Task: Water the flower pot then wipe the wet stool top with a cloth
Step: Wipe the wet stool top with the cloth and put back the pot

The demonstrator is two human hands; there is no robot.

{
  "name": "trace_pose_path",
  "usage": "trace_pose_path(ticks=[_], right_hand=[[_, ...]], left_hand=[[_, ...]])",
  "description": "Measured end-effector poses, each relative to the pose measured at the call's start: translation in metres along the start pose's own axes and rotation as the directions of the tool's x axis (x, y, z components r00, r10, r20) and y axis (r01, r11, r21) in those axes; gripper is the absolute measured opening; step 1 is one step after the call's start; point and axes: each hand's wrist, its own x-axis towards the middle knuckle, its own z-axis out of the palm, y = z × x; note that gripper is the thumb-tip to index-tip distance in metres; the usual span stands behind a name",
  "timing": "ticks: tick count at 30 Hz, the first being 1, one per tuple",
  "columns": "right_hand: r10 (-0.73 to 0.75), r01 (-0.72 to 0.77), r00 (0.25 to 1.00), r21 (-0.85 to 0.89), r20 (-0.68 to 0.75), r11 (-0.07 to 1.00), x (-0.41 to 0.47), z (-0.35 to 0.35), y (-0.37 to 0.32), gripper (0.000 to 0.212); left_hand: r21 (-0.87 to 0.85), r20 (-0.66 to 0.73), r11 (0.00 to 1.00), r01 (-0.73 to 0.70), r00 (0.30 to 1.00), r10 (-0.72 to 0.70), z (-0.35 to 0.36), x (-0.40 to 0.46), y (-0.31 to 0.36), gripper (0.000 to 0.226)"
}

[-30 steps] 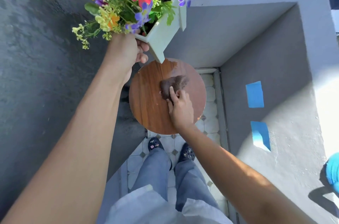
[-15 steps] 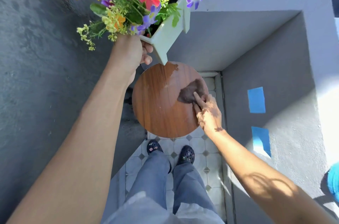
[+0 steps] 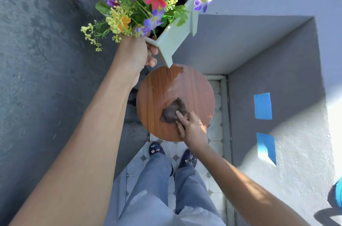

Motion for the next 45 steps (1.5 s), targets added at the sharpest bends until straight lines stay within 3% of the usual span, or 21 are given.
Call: trace_pose_path(ticks=[4,6,8,11,13,17,20,22,25,28,30,34,38,42,45], right_hand=[[0.244,-0.251,0.961,-0.042,-0.130,0.967,0.089,-0.030,0.024,0.041],[0.267,-0.278,0.951,-0.056,-0.154,0.959,0.124,-0.029,0.007,0.041],[0.211,-0.217,0.971,-0.053,-0.111,0.975,0.144,-0.018,-0.023,0.040],[-0.037,0.039,0.999,-0.058,0.027,0.998,0.145,0.012,-0.072,0.039],[-0.188,0.197,0.974,-0.059,0.129,0.979,0.126,0.027,-0.097,0.037],[-0.277,0.278,0.932,0.028,0.234,0.960,0.059,0.037,-0.090,0.039],[-0.292,0.289,0.935,0.043,0.204,0.956,0.003,0.028,-0.043,0.037],[-0.238,0.239,0.962,0.009,0.135,0.971,-0.011,0.012,-0.011,0.037],[0.010,-0.008,1.000,-0.070,0.028,0.998,0.024,-0.016,0.021,0.039],[0.308,-0.314,0.934,-0.004,-0.181,0.950,0.084,-0.033,0.029,0.039],[0.373,-0.367,0.900,0.072,-0.225,0.928,0.100,-0.025,0.010,0.039],[0.101,-0.098,0.991,0.038,-0.092,0.994,0.066,0.015,-0.049,0.042],[-0.128,0.124,0.985,0.047,0.112,0.991,0.000,0.042,-0.069,0.040],[-0.145,0.141,0.982,0.044,0.125,0.989,-0.028,0.028,-0.028,0.038],[0.015,-0.014,0.999,-0.020,0.044,1.000,-0.008,-0.003,0.022,0.040]], left_hand=[[0.010,0.014,1.000,-0.007,1.000,0.007,0.001,0.003,0.001,0.033],[0.012,0.009,1.000,-0.003,1.000,0.003,0.003,0.004,0.003,0.033],[-0.019,0.008,1.000,0.010,1.000,-0.010,0.004,0.004,0.006,0.033],[-0.027,0.017,1.000,0.009,1.000,-0.009,0.004,0.005,0.006,0.031],[0.000,0.019,1.000,-0.001,1.000,0.001,0.004,0.003,0.003,0.031],[0.021,0.024,1.000,-0.010,1.000,0.010,0.002,0.000,0.003,0.033],[0.014,0.034,1.000,-0.014,0.999,0.013,0.003,0.001,0.002,0.032],[0.022,0.043,1.000,-0.017,0.999,0.016,0.005,0.001,0.001,0.032],[0.040,0.053,0.999,-0.016,0.999,0.014,0.008,-0.001,-0.001,0.036],[0.052,0.060,0.998,-0.023,0.998,0.020,0.011,-0.003,-0.002,0.036],[0.053,0.061,0.998,-0.028,0.998,0.025,0.012,-0.004,-0.003,0.035],[0.048,0.067,0.999,-0.025,0.998,0.021,0.013,-0.005,-0.004,0.038],[0.043,0.061,0.999,-0.025,0.998,0.023,0.011,-0.004,-0.005,0.041],[0.062,0.049,0.998,-0.002,0.999,-0.001,0.011,-0.005,-0.009,0.038],[0.075,0.044,0.997,0.010,0.999,-0.014,0.014,-0.006,-0.013,0.036]])
